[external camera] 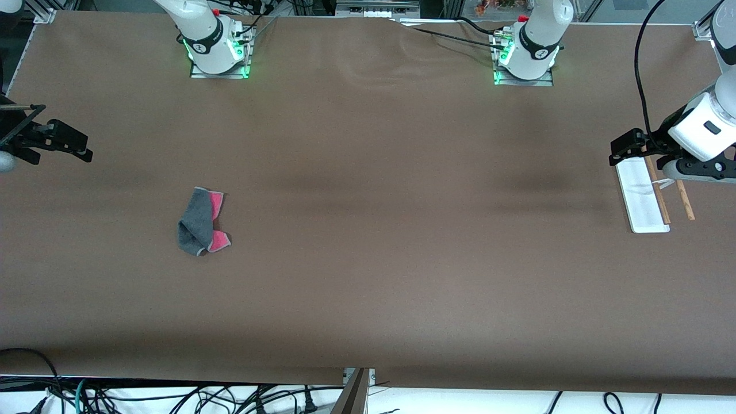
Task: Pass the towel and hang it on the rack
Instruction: 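Move the right gripper toward the grey-pink towel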
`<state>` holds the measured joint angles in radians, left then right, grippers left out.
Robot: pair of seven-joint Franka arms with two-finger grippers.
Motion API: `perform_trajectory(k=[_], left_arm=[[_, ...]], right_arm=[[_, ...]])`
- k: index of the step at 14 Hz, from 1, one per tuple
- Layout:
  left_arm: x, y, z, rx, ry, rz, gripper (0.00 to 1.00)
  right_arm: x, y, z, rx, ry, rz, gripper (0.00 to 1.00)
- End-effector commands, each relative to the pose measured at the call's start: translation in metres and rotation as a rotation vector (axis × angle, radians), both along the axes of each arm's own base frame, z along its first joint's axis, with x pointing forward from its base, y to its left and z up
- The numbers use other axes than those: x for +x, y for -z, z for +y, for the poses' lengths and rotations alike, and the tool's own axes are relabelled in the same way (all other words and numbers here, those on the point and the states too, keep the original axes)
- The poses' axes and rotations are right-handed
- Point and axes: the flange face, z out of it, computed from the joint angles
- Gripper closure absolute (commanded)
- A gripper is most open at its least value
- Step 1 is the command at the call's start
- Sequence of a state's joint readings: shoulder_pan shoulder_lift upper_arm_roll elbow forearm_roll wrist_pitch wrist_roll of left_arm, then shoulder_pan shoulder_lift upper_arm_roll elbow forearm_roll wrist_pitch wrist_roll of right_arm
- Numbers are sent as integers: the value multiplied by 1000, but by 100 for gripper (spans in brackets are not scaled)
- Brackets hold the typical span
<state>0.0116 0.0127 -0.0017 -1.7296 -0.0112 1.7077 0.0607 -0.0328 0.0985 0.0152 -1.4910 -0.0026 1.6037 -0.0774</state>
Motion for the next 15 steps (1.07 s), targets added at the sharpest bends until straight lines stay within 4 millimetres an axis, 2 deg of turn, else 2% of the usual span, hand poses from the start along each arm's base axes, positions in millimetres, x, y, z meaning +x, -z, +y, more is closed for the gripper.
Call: perform_trajectory(k=[1,15], left_arm=[[5,-5,1,-24,10,-9,0],[5,-6,1,-24,10,-11,0]], right_arm=[[1,-5,1,7,2,-10,0],[1,-6,3,10,2,-14,0]])
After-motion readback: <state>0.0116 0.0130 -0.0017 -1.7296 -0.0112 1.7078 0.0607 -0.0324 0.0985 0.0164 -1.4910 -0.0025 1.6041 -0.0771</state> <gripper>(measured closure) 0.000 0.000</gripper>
